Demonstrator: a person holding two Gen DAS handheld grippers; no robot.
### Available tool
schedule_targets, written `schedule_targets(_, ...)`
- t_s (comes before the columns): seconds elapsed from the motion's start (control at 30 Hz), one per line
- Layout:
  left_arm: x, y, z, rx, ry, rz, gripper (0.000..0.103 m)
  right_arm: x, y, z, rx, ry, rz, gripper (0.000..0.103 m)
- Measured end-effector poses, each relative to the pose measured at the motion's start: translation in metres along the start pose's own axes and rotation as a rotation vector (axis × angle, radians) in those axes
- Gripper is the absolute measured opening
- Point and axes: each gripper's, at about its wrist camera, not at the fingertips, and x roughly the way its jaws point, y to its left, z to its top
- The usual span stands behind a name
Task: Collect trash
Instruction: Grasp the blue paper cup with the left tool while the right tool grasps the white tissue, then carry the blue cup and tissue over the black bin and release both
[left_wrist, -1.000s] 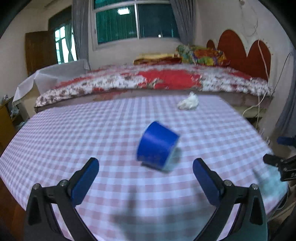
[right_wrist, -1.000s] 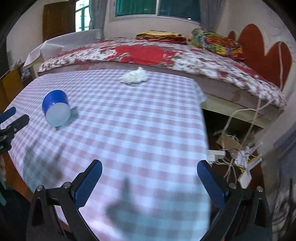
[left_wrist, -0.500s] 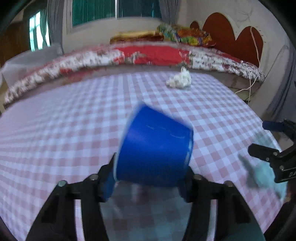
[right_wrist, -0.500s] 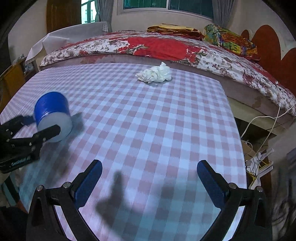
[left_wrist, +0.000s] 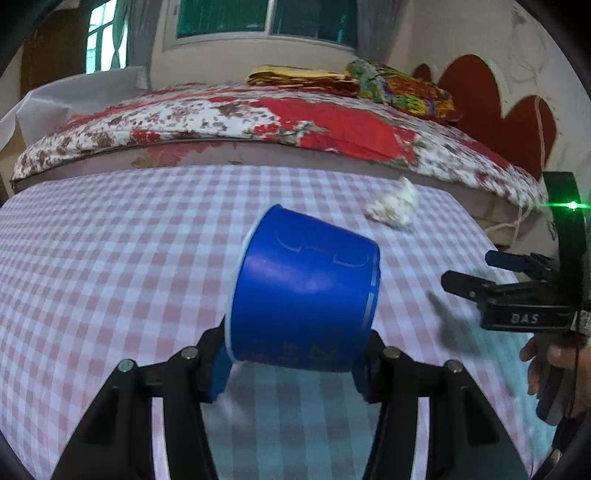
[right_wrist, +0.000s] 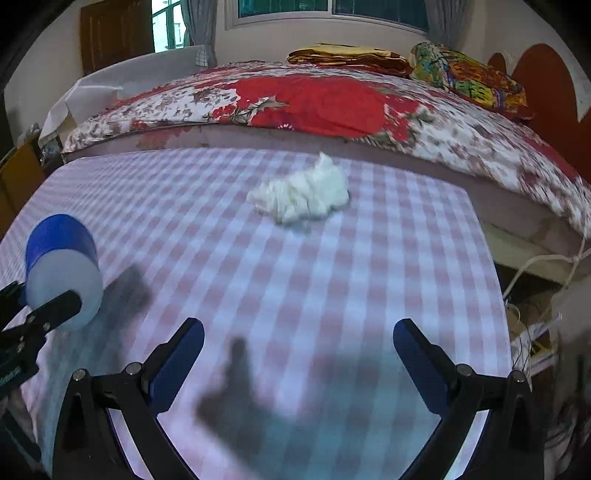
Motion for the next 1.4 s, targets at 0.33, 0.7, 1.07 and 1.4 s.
schedule_targets(0.33, 0.016, 0.036, 0.026, -0.121, -0.024, 0.035, 0.054, 0.057, -0.003, 0.067, 0.013, -0.007, 0.005, 0.103)
schedule_targets(0.7, 0.013, 0.032, 0.036, -0.097, -0.036, 0.052, 0.054, 0.079, -0.006, 0.078, 0.087, 0.007, 0.028, 0.052)
schedule_targets(1.07, -0.009, 0.015, 0.021, -0.039, -0.041, 0.056, 0.054, 0.008, -0.019, 0.025, 0.045, -0.081, 0.065, 0.046)
schedule_targets(1.4, -0.058, -0.045, -0.010, 0.047, -0.069, 0.014, 0.054, -0.096, -0.034, -0.044, 0.009, -0.149, 0.053, 0.046)
